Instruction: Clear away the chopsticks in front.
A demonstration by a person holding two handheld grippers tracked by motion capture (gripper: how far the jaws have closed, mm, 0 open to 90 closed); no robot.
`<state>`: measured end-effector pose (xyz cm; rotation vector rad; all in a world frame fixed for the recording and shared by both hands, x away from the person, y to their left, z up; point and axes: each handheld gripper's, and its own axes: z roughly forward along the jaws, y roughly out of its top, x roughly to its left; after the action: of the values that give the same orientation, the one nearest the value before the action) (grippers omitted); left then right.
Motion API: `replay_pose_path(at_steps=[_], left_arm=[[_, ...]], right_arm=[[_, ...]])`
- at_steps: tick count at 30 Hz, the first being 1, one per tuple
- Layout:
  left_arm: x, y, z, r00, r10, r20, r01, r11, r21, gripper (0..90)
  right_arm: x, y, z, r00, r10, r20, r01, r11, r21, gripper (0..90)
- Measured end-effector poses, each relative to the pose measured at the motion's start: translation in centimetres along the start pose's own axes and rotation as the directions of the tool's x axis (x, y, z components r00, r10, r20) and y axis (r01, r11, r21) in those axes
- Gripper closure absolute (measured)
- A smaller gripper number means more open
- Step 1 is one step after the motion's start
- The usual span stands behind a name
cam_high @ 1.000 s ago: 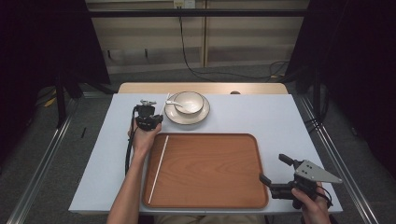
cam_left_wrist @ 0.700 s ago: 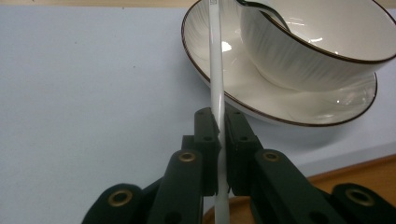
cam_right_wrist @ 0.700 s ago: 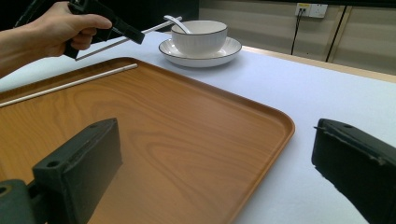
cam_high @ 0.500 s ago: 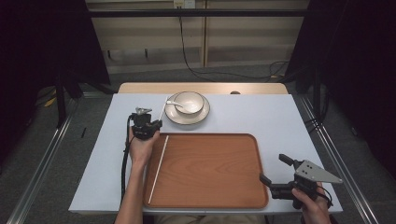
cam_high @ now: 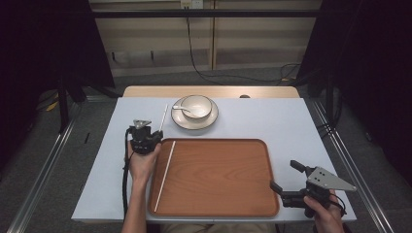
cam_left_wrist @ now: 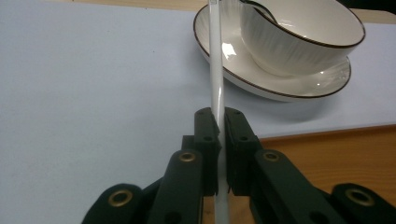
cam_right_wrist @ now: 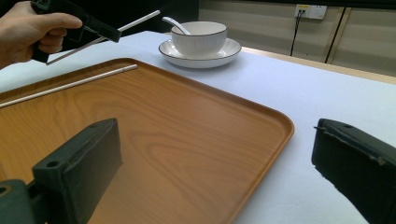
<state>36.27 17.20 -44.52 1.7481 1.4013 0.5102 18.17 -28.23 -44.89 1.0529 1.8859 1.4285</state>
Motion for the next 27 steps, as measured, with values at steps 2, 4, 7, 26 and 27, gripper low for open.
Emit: replay_pose_path(at_steps=[2, 4, 7, 26, 27], left_arm=[[-0.3, -0.2, -0.2, 0.9999, -0.009, -0.01, 0.009, 0.9999, 0.006, 85.3], [-0.7, -0.5, -0.5, 1.0, -0.003, 0.0, 0.003, 1.0, -0.005, 85.3], [-1.3, -1.1, -1.1, 0.9998, 0.014, 0.011, -0.013, 0.9995, -0.029, 85.3], [-4.1, -4.5, -3.0, 0.9991, 0.001, 0.043, 0.0, 0.9999, -0.012, 85.3], [-4.2, -4.7, -3.1, 0.9991, 0.006, 0.042, -0.005, 0.9999, -0.009, 85.3]], right_arm=[[0.0, 0.0, 0.0, 1.0, -0.001, -0.001, 0.001, 1.0, 0.001, 1.4], [0.0, 0.0, 0.0, 1.0, -0.001, -0.001, 0.001, 1.0, -0.001, 1.4], [0.0, 0.0, 0.0, 1.0, 0.0, 0.001, 0.0, 1.0, -0.003, 1.4], [0.0, 0.0, -0.2, 0.9999, -0.01, -0.004, 0.01, 1.0, -0.003, 1.4], [0.0, 0.0, -0.2, 1.0, -0.008, -0.004, 0.008, 1.0, -0.003, 1.4]])
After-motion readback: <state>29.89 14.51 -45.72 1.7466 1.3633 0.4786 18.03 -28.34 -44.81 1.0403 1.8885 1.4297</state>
